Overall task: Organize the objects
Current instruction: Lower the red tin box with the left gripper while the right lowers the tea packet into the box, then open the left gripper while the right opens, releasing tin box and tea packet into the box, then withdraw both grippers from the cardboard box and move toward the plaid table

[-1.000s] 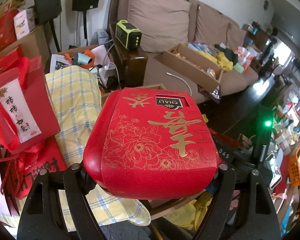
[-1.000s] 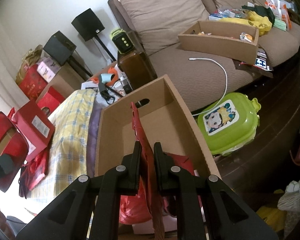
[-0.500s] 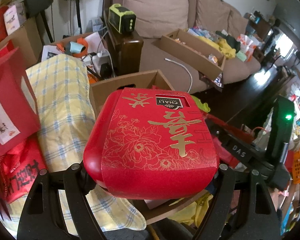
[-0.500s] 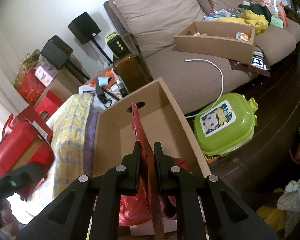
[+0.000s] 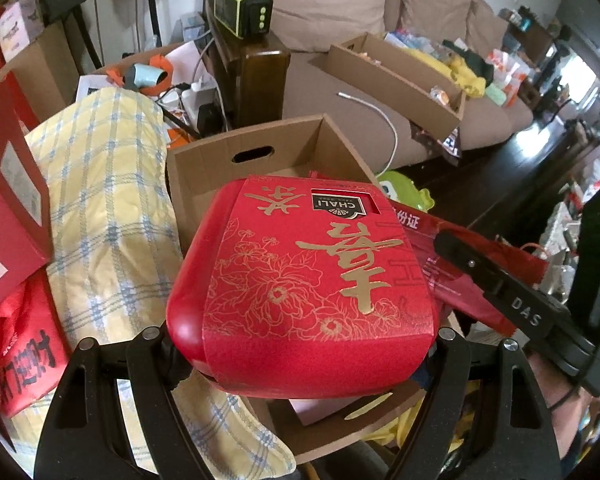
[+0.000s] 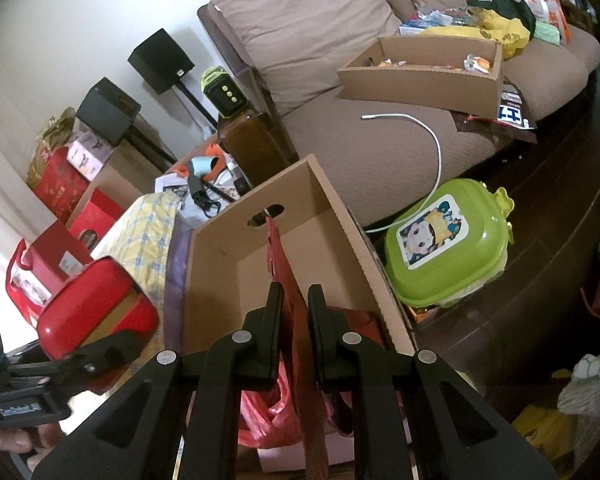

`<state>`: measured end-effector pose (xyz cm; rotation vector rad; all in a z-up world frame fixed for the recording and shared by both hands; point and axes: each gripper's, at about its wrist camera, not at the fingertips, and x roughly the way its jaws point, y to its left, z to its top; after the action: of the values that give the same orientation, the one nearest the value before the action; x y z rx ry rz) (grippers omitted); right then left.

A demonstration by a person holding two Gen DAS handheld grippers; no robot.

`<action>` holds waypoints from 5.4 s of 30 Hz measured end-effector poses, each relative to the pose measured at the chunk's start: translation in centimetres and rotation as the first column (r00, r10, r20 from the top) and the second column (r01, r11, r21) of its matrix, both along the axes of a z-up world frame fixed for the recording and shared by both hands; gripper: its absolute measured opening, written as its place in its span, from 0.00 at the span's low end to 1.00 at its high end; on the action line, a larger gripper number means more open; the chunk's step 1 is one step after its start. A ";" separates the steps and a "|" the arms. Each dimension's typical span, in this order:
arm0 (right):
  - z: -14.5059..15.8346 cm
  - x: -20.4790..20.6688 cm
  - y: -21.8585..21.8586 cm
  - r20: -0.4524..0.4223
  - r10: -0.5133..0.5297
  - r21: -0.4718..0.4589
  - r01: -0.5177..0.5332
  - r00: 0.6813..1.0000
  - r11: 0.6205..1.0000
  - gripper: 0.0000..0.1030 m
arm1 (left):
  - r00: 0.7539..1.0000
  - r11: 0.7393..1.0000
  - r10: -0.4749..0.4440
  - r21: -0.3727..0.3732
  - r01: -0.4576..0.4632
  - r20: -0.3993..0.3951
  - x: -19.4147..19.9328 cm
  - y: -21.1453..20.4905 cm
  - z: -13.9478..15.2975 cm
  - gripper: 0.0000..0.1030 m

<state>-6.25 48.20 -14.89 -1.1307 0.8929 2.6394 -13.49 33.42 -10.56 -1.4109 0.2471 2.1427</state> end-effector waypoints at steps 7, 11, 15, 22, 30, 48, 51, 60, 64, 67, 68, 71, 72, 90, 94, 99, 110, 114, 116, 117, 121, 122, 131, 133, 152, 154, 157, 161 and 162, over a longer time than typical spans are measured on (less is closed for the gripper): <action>-0.6 -0.5 -0.6 0.030 0.032 -0.005 -0.032 0.999 0.999 0.14 | 1.000 1.000 0.019 -0.006 -0.019 0.001 -0.6 1.0 -1.2 0.77; -0.8 -0.6 -0.5 0.039 0.036 -0.007 -0.035 0.999 0.999 0.14 | 1.000 1.000 0.018 -0.018 -0.018 0.001 -0.9 1.7 -1.8 0.77; -1.1 -0.7 -0.5 0.052 0.038 -0.008 -0.038 0.998 0.999 0.15 | 0.999 0.999 0.033 -0.039 -0.032 0.012 -1.5 2.3 -2.9 0.77; -1.1 -0.6 -0.4 0.057 0.034 -0.003 -0.034 0.998 0.999 0.16 | 0.999 0.997 0.030 -0.071 -0.027 0.038 -1.8 3.2 -5.0 0.77; -1.3 -0.3 0.4 0.059 0.004 -0.007 -0.004 0.998 1.000 0.16 | 0.997 0.995 0.030 -0.101 -0.024 0.068 -1.6 3.9 -7.1 0.77; -1.3 -0.1 0.7 0.062 -0.015 -0.020 0.017 0.998 1.000 0.29 | 0.991 0.988 0.047 -0.153 -0.027 0.126 -1.9 4.2 -9.5 0.77; -1.3 -0.1 0.7 0.062 -0.015 -0.020 0.016 0.998 1.000 0.29 | 0.989 0.984 0.041 -0.176 -0.016 0.140 -2.0 4.3 -9.7 0.77; -1.3 0.0 0.7 0.062 -0.016 -0.023 0.017 0.998 1.000 0.30 | 0.992 0.982 0.027 -0.190 -0.004 0.119 -1.4 4.3 -8.8 0.78; -1.3 0.0 0.6 0.064 -0.019 -0.019 0.020 0.998 1.000 0.30 | 0.995 0.988 0.026 -0.157 -0.011 0.093 -1.1 3.6 -7.0 0.78; -1.3 0.0 0.5 0.065 -0.021 -0.014 0.022 0.998 1.000 0.30 | 0.998 0.991 0.028 -0.129 -0.021 0.054 -0.6 2.6 -5.2 0.78; -1.3 0.0 0.5 0.065 -0.021 -0.014 0.022 0.998 1.000 0.30 | 0.999 0.992 0.030 -0.120 -0.025 0.035 -0.4 2.3 -4.5 0.78; -1.3 0.0 0.4 0.065 -0.022 -0.008 0.023 0.998 1.000 0.30 | 0.999 0.995 0.038 -0.094 -0.041 -0.028 0.2 1.3 -2.0 0.78; -1.4 0.0 0.4 0.065 -0.023 -0.007 0.023 0.998 1.000 0.31 | 0.998 0.996 0.043 -0.082 -0.046 -0.046 0.4 0.9 -1.2 0.78; 1.3 -0.4 -1.6 0.002 0.010 0.024 -0.010 1.000 1.000 0.31 | 0.932 0.985 0.174 0.052 -0.166 -0.317 3.2 -9.4 9.5 0.79; 2.5 -0.6 -2.7 -0.017 0.039 0.039 -0.039 0.999 0.999 0.31 | 0.921 0.980 0.200 0.057 -0.192 -0.334 3.6 -11.1 10.0 0.79; 4.0 -0.5 -3.9 -0.042 0.070 0.059 -0.068 0.997 0.996 0.32 | 0.911 0.972 0.235 0.071 -0.225 -0.339 4.0 -12.7 10.5 0.79; 7.7 0.1 -6.6 -0.091 0.132 0.122 -0.121 0.987 0.985 0.37 | 0.881 0.959 0.283 0.088 -0.270 -0.378 5.0 -15.3 12.0 0.79; 9.0 0.4 -7.5 -0.111 0.162 0.145 -0.145 0.981 0.979 0.38 | 0.873 0.953 0.300 0.090 -0.288 -0.385 5.0 -16.2 12.4 0.79; 9.6 0.5 -7.9 -0.119 0.174 0.153 -0.155 0.978 0.976 0.39 | 0.870 0.951 0.307 0.093 -0.295 -0.385 5.1 -16.6 12.6 0.79; 9.9 0.5 -8.2 -0.124 0.181 0.158 -0.161 0.976 0.974 0.39 | 0.868 0.949 0.314 0.097 -0.300 -0.385 5.1 -16.8 12.7 0.79; 10.8 0.9 -8.9 -0.134 0.194 0.183 -0.168 0.972 0.969 0.46 | 0.862 0.943 0.332 0.108 -0.315 -0.384 5.2 -17.9 13.2 0.79; 11.0 0.9 -8.9 -0.137 0.195 0.186 -0.168 0.971 0.968 0.50 | 0.862 0.942 0.334 0.108 -0.317 -0.382 5.2 -18.1 13.3 0.79; 12.9 1.8 -10.4 -0.170 0.230 0.216 -0.192 0.958 0.957 0.55 | 0.843 0.937 0.349 0.133 -0.323 -0.409 5.2 -20.3 14.9 0.91; 13.3 2.0 -10.8 -0.174 0.239 0.227 -0.197 0.955 0.954 0.57 | 0.836 0.931 0.364 0.142 -0.336 -0.411 4.9 -21.3 15.4 0.91; 15.9 3.2 -15.0 -0.194 0.340 0.303 -0.273 0.920 0.913 0.76 | 0.738 0.852 0.520 0.198 -0.485 -0.430 2.8 -33.0 16.3 1.00; 15.6 2.9 -15.9 -0.183 0.371 0.305 -0.306 0.911 0.902 0.78 | 0.738 0.845 0.530 0.188 -0.501 -0.418 2.5 -34.5 15.7 1.00; 14.5 1.8 -17.6 -0.137 0.411 0.296 -0.358 0.901 0.885 0.78 | 0.738 0.833 0.548 0.182 -0.522 -0.393 2.1 -36.8 14.8 1.00; 13.2 1.0 -20.5 -0.105 0.480 0.281 -0.437 0.871 0.855 0.78 | 0.738 0.817 0.573 0.186 -0.545 -0.356 1.8 -39.8 14.0 1.00; 12.9 0.9 -21.3 -0.100 0.498 0.275 -0.458 0.861 0.846 0.78 | 0.737 0.812 0.581 0.184 -0.554 -0.346 1.7 -40.7 13.7 1.00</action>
<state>-5.38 26.95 -2.04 -1.2089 0.3059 3.1733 -11.81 -7.24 3.10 -1.0918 -0.1456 2.9080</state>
